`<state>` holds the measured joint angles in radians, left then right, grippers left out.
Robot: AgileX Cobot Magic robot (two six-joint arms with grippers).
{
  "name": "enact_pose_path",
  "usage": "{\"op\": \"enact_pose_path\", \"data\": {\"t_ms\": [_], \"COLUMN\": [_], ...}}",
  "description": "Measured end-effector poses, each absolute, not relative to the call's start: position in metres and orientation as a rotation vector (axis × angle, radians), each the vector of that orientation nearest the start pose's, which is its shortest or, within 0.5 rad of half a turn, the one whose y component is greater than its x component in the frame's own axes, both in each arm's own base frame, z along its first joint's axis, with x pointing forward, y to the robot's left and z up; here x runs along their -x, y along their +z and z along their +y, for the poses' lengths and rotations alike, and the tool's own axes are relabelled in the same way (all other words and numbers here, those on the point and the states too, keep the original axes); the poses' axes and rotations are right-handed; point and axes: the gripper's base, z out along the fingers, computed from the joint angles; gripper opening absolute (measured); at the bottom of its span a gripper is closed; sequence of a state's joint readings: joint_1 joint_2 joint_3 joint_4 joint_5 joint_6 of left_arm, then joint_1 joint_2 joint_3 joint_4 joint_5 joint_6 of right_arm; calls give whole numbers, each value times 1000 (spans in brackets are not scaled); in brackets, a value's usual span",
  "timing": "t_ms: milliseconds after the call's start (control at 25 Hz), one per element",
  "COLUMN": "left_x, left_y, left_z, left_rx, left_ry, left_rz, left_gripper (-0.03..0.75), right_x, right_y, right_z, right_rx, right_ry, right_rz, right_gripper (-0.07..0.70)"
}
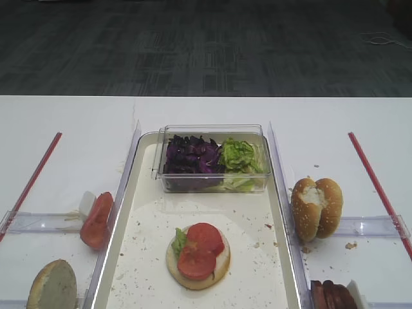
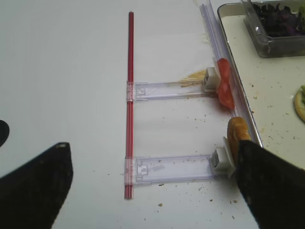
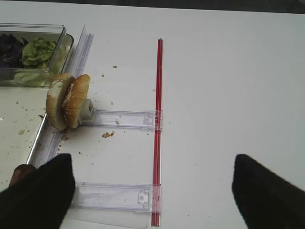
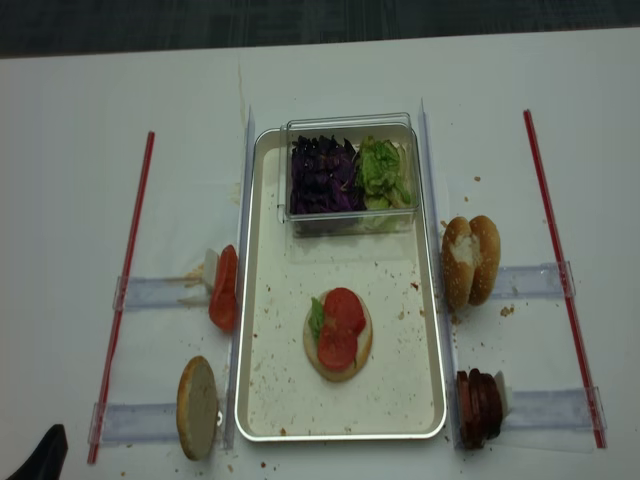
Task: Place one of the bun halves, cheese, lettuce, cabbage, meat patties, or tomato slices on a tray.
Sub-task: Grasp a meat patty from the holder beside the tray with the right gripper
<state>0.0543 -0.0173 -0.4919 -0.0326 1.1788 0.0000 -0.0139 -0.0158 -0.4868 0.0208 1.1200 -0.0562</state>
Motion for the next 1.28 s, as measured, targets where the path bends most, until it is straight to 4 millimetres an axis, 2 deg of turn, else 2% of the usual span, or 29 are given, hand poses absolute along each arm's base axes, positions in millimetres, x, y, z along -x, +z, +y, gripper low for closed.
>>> {"op": "enact_pose_path", "data": {"t_ms": [600, 720, 920, 1160, 1280], "left_x": [12, 12, 12, 12, 12], "left_y": [266, 266, 266, 266, 266], "left_z": [-3, -3, -3, -3, -3], "left_rx": [54, 54, 54, 54, 54], "left_ry": [-8, -8, -8, -8, -8], "left_rz": [2152, 2152, 2152, 2152, 2152], "left_gripper": [670, 670, 670, 670, 670], "right_x": [5, -10, -47, -91, -109], "right_y": [269, 269, 261, 239, 227], "right_z": [2, 2, 1, 1, 0], "right_rx": [46, 47, 40, 7, -10], "right_ry": [-16, -12, 1, 21, 25], "right_rz": [2122, 2232, 2494, 2805, 2902], "right_gripper": [692, 693, 693, 693, 693]}}
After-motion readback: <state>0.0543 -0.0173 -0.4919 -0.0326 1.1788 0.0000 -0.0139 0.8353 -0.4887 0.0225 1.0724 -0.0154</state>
